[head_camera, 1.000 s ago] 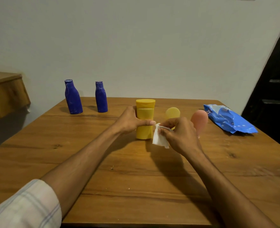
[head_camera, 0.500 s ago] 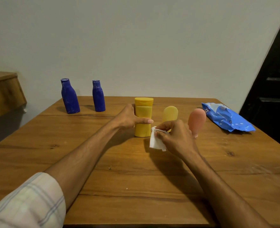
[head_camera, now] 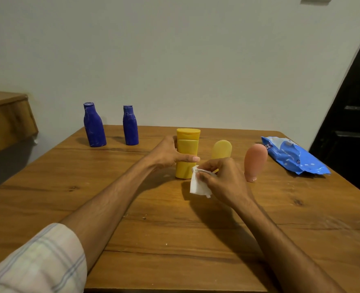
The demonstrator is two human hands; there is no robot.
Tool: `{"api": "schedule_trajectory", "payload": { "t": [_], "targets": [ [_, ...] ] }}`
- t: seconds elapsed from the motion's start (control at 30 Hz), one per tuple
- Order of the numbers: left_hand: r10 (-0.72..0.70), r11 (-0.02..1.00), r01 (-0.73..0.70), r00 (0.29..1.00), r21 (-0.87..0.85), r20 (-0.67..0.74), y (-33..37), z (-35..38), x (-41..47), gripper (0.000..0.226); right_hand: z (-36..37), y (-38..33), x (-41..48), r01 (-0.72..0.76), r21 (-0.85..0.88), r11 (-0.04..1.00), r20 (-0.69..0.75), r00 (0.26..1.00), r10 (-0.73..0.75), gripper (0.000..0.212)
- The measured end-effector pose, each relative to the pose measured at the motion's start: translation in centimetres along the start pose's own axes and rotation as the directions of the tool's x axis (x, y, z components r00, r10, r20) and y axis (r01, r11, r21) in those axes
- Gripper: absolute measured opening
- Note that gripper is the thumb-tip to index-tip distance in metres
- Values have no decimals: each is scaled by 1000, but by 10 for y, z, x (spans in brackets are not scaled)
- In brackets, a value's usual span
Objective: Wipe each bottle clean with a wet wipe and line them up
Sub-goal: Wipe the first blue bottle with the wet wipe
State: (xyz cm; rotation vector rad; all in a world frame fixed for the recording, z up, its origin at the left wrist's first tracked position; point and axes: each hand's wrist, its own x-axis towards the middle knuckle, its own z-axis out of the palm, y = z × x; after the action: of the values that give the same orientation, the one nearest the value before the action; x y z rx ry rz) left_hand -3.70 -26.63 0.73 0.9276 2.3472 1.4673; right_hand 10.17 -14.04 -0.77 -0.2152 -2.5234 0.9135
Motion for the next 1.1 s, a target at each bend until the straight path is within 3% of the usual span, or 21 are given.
{"api": "schedule_trajectory", "payload": {
  "t": [0.1,0.2,0.37,0.5,0.6,0.77,0.97,1.1],
  "targets": [
    [-11,1000,9,997,19,70,2,-13,-7,76,4,-6,-1,-7,53,999,7,1000,7,22],
    [-70,997,67,992,33,103,-8,-37,-15,65,17,-21,-2,42,84,996,8,999,-42,21],
    [-131,991,131,991,-10,-27,-31,-77,-26,42,55,-54,6,160,129,979,6,987,-162,25],
    [-198,978,172,947,-121,-252,-59,-92,-24,31,85,-70,27,156,197,968,-12,988,-157,27],
    [-230,969,171,886,-177,-403,-83,-101,-15,28,106,-76,46,93,258,962,-9,996,-93,27],
    [-210,975,213,796,-62,-567,-109,-117,13,40,135,-81,76,-77,395,915,12,997,79,29],
    [-257,965,240,808,-103,-531,-123,-124,47,68,163,-85,106,-166,491,855,-12,980,197,27],
    [-257,965,203,842,-164,-474,-124,-123,67,60,173,-85,122,-209,524,826,-27,965,261,28]
  ]
}}
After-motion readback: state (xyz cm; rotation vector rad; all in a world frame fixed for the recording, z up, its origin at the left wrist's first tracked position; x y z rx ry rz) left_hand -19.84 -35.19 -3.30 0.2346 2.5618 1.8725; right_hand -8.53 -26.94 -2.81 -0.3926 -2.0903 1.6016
